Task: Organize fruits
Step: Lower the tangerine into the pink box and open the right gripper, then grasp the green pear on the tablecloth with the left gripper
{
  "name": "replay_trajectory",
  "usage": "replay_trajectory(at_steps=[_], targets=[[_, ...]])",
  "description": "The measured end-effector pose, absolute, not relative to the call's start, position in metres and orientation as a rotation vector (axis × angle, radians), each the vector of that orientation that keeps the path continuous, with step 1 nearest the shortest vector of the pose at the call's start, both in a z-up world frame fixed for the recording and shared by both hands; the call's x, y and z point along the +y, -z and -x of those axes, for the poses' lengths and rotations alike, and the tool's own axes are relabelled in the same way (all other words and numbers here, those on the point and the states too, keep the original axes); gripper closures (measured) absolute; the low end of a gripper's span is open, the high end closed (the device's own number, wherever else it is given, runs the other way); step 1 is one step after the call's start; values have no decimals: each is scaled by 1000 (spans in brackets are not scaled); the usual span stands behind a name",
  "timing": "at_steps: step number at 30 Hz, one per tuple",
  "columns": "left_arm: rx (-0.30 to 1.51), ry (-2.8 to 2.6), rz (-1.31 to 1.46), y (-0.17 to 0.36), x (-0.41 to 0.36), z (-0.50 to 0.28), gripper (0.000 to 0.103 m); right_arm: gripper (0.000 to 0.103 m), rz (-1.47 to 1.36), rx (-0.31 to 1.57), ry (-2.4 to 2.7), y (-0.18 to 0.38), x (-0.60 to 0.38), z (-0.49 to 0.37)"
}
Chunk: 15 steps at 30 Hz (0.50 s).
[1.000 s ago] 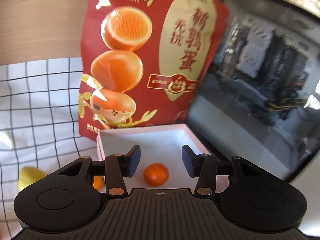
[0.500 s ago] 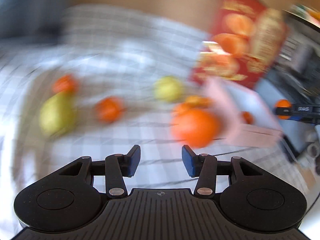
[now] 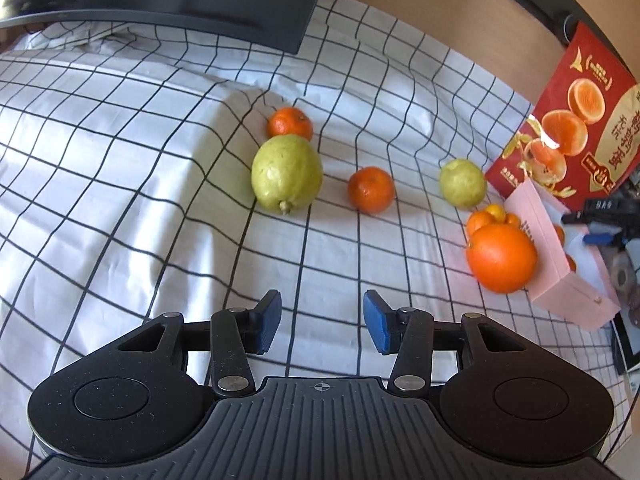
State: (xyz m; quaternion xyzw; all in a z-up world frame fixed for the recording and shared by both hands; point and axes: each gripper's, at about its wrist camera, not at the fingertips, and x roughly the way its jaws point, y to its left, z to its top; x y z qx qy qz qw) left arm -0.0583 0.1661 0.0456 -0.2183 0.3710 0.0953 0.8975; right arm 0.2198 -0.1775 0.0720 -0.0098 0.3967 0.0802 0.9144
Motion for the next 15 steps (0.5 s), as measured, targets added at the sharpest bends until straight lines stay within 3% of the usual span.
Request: replay_trajectory(at_steps=[15], targets=[[742, -255, 416, -58, 176, 54, 53, 21, 110, 702, -413, -83, -100, -134]])
